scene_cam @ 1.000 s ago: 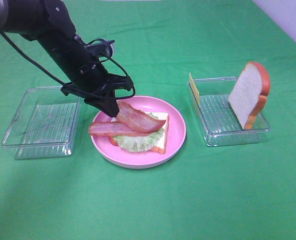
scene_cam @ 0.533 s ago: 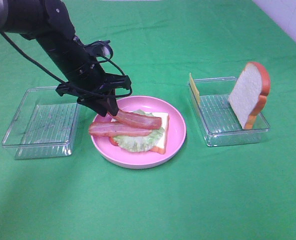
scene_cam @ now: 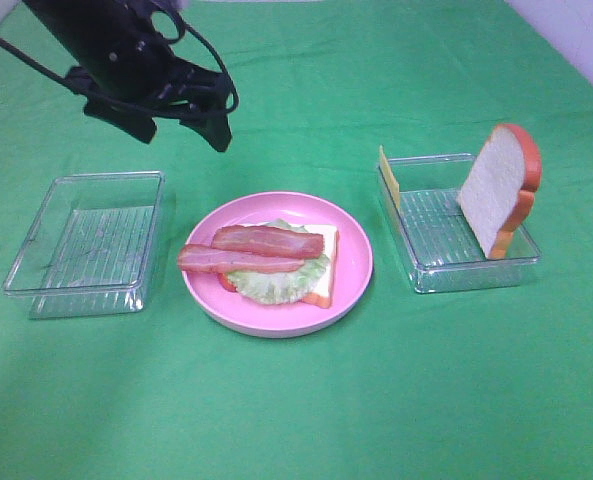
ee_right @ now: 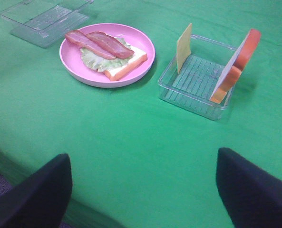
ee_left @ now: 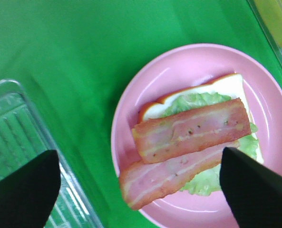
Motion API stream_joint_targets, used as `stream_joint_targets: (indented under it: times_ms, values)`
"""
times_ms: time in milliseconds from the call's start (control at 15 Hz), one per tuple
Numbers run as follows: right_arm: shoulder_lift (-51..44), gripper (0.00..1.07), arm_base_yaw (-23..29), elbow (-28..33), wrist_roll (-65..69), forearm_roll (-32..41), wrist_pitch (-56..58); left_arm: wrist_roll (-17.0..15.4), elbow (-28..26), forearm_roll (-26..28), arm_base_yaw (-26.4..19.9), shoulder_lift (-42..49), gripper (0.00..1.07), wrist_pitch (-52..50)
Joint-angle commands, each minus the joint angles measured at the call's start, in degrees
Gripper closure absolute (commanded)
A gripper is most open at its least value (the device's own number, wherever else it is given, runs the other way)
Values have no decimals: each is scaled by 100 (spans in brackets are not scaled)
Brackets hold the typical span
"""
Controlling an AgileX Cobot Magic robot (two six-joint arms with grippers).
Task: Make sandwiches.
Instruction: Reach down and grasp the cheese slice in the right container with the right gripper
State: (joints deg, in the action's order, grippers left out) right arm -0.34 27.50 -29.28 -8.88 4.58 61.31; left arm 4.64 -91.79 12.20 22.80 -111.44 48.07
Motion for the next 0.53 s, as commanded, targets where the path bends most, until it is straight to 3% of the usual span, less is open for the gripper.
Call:
stream_joint_targets:
  times_ms: [67,267,533]
  values:
    - [-86,29,11,17,34,46,-52,-201,-17,-470,6,493,20,350]
    - [-86,29,11,17,34,126,-46,-315,-6,-859,6,1186,20,1261]
    - [-86,29,11,17,34,126,-46,-367,0,-871,6,2028,20,2000]
